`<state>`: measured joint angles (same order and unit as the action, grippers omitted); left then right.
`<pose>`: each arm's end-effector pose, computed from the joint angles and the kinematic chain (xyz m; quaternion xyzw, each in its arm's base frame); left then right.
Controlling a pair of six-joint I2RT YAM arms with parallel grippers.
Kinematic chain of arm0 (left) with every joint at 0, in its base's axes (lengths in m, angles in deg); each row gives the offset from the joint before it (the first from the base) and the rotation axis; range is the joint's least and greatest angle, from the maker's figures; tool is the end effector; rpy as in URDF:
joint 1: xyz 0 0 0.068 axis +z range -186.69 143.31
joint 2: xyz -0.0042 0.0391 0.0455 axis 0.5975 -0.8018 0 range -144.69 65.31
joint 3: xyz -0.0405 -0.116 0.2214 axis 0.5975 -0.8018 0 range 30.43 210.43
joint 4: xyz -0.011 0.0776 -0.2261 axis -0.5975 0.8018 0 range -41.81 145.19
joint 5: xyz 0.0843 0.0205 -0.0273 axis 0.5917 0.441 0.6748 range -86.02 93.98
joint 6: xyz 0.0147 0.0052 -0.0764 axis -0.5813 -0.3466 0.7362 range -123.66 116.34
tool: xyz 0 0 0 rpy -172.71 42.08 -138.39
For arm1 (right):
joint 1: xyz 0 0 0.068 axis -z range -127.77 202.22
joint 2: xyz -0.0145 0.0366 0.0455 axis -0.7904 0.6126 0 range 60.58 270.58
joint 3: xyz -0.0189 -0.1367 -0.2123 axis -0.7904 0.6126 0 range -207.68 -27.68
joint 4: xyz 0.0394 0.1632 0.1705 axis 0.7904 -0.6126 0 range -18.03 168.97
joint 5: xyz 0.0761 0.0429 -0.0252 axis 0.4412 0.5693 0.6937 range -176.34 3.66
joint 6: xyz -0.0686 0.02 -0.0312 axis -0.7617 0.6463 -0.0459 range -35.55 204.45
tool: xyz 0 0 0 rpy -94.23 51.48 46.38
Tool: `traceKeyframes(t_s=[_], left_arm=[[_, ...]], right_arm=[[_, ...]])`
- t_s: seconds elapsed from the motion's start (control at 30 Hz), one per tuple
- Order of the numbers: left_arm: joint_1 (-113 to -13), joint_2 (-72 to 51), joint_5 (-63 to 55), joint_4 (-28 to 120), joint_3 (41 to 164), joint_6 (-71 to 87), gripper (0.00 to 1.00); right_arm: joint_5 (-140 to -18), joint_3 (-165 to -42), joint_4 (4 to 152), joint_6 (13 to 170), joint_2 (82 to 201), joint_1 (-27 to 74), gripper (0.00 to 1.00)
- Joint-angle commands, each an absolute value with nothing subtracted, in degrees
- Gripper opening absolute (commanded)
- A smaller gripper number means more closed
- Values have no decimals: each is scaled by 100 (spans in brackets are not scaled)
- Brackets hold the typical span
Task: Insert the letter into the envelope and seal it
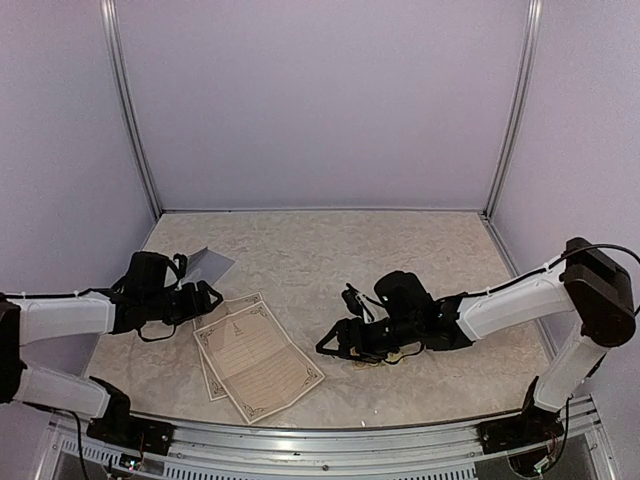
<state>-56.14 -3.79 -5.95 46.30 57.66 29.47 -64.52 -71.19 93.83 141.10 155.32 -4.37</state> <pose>0.2269 -0.0924 0.1484 -0.0712 0.9008 -0.2568 0.3428 0.1636 0.2931 0.1409 -0.0850 0.8764 0.4629 0.1027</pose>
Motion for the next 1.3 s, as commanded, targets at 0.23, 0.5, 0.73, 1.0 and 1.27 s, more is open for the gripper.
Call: traceKeyframes(t_s=[0.23, 0.5, 0.73, 1.0, 1.27], left_arm=[[-5418, -76, -1021, 4402, 4781, 3413, 80], [-5405, 357, -1389, 3843, 4277, 3874, 62], [-5416, 273, -1652, 3479, 4101, 4044, 48], [-5478, 430, -2272, 2951, 4126, 4068, 0], [-5987, 1246, -2404, 2973, 5299, 3872, 0]], right_arm=[[-6440, -7296, 9366, 14073, 15520, -517, 76], [-6370, -7365, 9379, 14029, 15597, -512, 76], [-6444, -7335, 9339, 14017, 15508, -512, 76], [-6915, -7109, 9372, 14073, 15163, -515, 76], [-7716, -6560, 9751, 14273, 14360, -482, 84]])
